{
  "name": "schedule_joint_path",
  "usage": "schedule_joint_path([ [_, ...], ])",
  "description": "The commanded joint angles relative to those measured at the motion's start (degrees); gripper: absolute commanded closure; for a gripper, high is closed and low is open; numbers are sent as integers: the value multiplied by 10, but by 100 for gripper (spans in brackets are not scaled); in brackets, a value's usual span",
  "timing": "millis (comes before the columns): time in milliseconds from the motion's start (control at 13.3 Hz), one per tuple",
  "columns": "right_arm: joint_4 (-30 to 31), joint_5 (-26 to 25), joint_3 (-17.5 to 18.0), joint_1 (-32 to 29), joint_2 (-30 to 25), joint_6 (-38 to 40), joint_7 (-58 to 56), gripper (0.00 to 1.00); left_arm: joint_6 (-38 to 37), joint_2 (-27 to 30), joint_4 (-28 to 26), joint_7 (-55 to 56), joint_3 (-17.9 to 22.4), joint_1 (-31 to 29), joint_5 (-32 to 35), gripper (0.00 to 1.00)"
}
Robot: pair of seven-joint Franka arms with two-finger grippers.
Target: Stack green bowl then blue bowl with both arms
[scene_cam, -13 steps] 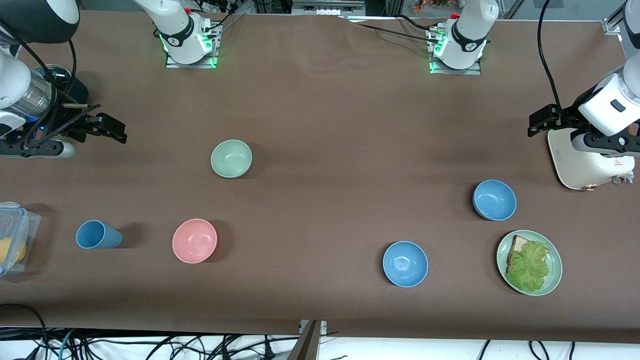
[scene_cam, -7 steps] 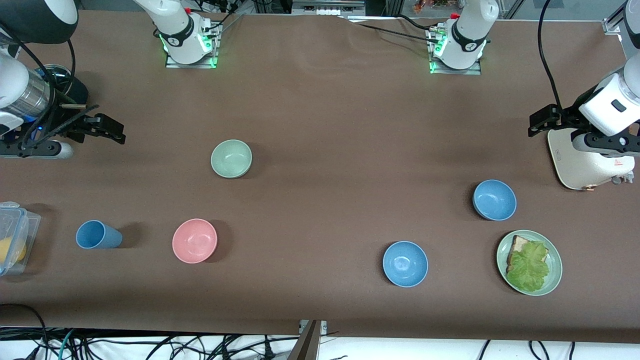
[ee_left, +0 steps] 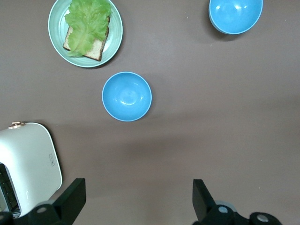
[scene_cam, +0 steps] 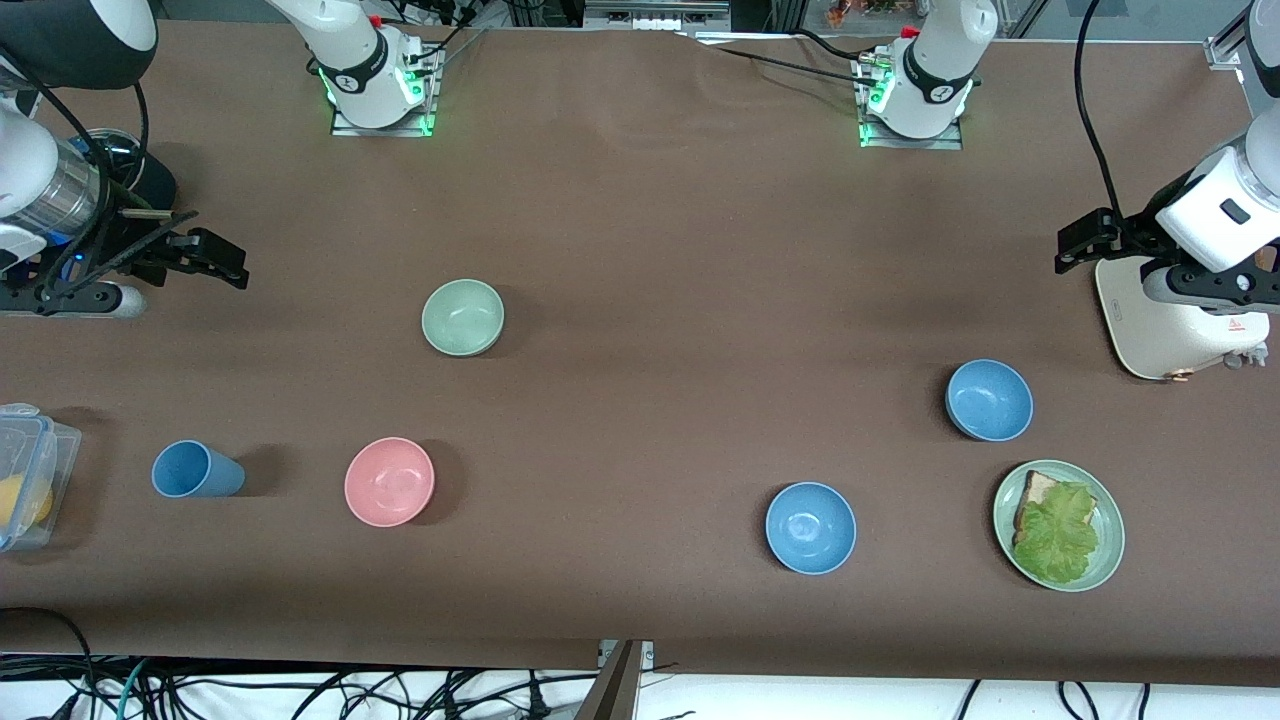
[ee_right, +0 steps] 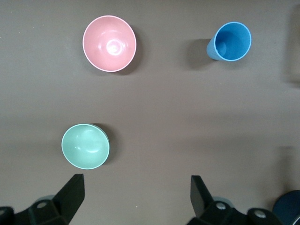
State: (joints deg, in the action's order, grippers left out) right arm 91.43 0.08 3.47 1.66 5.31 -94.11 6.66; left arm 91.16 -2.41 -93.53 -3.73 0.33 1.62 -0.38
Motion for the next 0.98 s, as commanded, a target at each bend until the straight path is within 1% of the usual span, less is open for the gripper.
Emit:
schedule_joint_path([
  [0, -2, -3, 6, -5, 1, -2, 4, 0, -9, 7, 2, -2, -5, 1, 18, 0],
  [376, -2, -9, 8, -2, 9, 2, -10, 0, -9, 7, 2, -3, -4, 0, 18, 0],
  [903, 3, -2, 16, 6, 10, 20, -7, 0, -9, 7, 2, -2, -5, 1, 18, 0],
])
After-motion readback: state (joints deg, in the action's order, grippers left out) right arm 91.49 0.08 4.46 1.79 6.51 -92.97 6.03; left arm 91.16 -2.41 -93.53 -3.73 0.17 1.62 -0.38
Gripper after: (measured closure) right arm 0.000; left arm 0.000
